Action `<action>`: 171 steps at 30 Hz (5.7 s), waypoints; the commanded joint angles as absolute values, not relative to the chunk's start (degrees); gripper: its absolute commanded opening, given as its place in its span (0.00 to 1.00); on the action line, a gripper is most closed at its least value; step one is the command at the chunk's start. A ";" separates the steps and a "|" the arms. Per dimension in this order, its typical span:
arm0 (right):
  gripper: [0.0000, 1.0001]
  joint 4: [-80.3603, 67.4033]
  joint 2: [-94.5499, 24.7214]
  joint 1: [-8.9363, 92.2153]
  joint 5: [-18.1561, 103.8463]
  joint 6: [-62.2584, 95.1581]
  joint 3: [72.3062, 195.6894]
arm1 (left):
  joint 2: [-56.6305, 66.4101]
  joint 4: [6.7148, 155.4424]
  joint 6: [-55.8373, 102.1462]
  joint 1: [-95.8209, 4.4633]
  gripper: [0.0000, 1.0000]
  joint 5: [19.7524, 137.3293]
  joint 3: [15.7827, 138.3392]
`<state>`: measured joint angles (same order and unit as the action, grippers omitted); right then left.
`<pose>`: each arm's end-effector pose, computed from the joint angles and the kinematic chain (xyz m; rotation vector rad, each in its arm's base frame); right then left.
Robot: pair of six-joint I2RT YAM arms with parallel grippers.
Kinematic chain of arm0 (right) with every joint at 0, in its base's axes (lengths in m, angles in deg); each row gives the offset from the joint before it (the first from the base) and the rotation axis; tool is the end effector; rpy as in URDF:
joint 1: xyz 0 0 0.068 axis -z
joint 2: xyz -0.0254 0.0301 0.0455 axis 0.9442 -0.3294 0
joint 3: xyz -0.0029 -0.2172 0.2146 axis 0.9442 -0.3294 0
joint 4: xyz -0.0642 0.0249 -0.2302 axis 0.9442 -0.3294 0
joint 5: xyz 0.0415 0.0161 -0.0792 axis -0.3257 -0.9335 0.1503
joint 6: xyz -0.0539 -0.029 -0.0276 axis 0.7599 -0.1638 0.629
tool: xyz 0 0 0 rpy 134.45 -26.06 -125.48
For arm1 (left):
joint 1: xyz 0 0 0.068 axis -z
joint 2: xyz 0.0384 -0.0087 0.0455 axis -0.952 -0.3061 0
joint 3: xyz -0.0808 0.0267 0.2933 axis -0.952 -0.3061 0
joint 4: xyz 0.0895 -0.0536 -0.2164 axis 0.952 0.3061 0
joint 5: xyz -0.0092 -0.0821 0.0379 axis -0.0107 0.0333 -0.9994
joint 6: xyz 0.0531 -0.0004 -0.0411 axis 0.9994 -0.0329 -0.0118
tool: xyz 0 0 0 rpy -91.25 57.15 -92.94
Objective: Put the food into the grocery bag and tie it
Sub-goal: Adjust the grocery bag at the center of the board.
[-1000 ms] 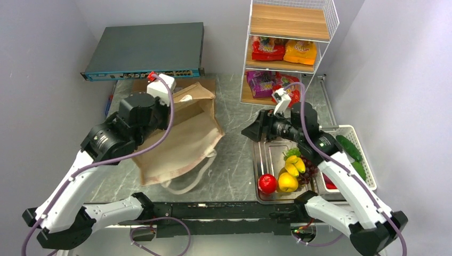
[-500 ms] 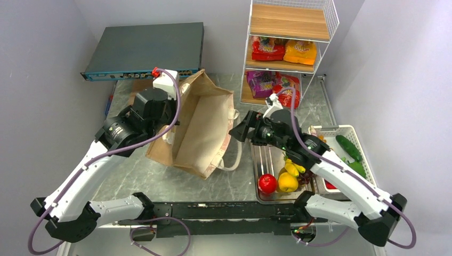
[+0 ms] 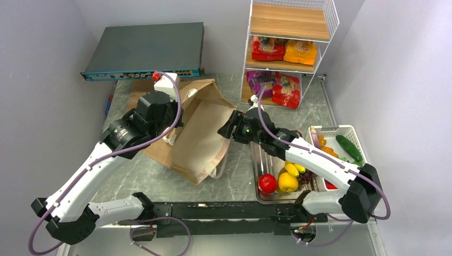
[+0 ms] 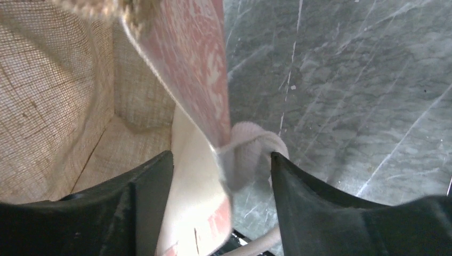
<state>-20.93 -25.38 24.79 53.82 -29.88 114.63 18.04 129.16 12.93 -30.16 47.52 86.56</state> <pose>0.1871 0.1892 0.3307 0.1786 2.2481 0.9417 0.1488 -0.1060 0.4521 0.1058 2.0067 -0.3108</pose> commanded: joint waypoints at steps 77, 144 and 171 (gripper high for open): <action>0.00 -34.61 -41.87 43.88 27.26 -0.64 139.02 | 29.57 104.94 20.46 -50.67 0.00 74.83 61.82; 0.64 -41.61 -39.87 38.71 31.53 -0.90 140.86 | 32.03 107.83 20.56 -51.52 0.00 59.01 62.58; 1.00 -15.14 -9.38 41.35 76.38 -5.82 120.52 | 26.14 107.07 20.69 -55.57 0.00 76.58 62.86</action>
